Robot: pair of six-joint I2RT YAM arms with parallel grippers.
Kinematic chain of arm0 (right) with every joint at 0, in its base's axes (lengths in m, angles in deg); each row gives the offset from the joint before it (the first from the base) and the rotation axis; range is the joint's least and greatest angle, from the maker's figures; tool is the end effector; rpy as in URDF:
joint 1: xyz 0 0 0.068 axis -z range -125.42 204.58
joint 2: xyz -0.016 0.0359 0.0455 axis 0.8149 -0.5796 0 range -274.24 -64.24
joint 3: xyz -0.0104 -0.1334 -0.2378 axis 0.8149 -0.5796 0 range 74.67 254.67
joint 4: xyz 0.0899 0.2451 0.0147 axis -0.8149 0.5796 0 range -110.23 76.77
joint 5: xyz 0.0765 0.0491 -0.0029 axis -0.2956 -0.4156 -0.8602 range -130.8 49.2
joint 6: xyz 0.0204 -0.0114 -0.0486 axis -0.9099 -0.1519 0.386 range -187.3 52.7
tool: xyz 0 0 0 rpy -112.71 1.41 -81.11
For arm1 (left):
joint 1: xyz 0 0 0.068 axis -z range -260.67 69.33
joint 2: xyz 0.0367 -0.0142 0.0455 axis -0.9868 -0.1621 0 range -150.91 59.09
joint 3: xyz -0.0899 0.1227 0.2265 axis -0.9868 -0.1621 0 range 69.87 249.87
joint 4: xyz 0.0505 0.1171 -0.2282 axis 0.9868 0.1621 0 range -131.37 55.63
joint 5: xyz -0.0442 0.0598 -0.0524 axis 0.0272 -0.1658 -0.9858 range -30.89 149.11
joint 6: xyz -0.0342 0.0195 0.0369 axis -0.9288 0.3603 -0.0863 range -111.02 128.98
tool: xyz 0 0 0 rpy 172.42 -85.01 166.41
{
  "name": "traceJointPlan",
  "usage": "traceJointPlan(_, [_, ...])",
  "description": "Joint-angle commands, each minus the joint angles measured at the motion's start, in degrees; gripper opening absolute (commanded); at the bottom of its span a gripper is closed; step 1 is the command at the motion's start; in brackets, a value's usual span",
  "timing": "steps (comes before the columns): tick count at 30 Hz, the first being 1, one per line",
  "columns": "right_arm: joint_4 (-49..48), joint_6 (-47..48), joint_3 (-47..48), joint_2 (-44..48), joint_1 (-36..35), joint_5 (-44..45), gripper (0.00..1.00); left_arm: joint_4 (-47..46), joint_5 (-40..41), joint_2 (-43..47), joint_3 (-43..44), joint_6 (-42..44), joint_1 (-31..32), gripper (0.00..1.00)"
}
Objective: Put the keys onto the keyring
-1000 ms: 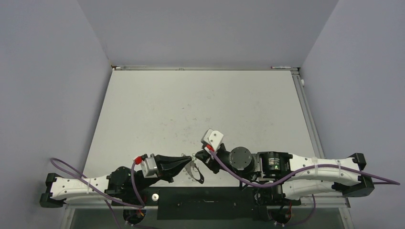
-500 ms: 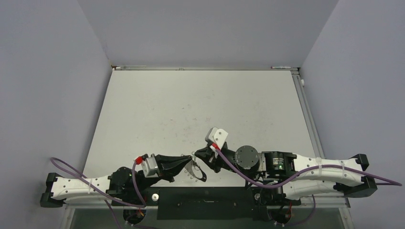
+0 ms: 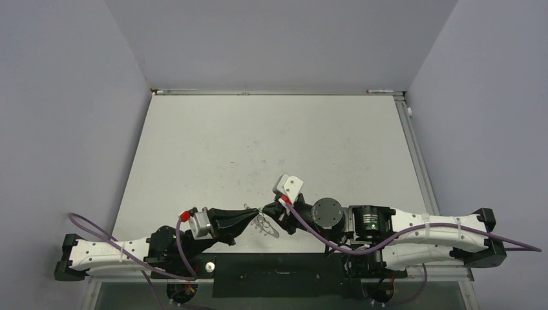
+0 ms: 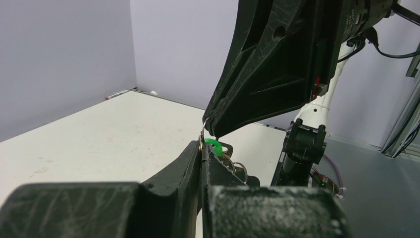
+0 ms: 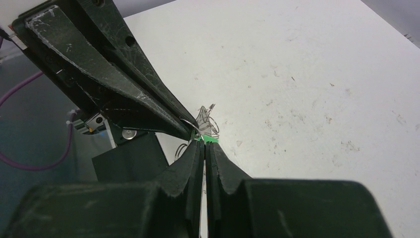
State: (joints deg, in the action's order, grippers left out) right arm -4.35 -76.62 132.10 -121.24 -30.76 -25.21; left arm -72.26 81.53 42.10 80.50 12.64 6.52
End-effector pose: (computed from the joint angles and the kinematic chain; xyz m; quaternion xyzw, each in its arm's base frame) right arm 0.0279 0.2236 0.3680 -0.4207 0.6718 0.3680 0.4861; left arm 0.0191 -0.1141 0.2675 0.2631 0.4887 -0.4712 0.6855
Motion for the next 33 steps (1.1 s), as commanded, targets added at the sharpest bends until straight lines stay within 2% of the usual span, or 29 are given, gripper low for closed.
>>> traceJointPlan(1, [-2.92,-0.17,-0.3,-0.39,1.79,-0.29,0.05,-4.79,-0.57,0.21,0.22,-0.1,-0.02,0.0])
traceJointPlan(23, [-3.03,-4.12,-0.65,-2.7,6.97,-9.15,0.05,-5.47,-5.6,2.17,-0.84,1.73,-0.06,0.0])
traceJointPlan(33, [-0.44,-9.15,-0.94,-3.65,9.51,-8.67,0.05,-6.55,-6.7,3.82,-1.43,2.64,-0.02,0.0])
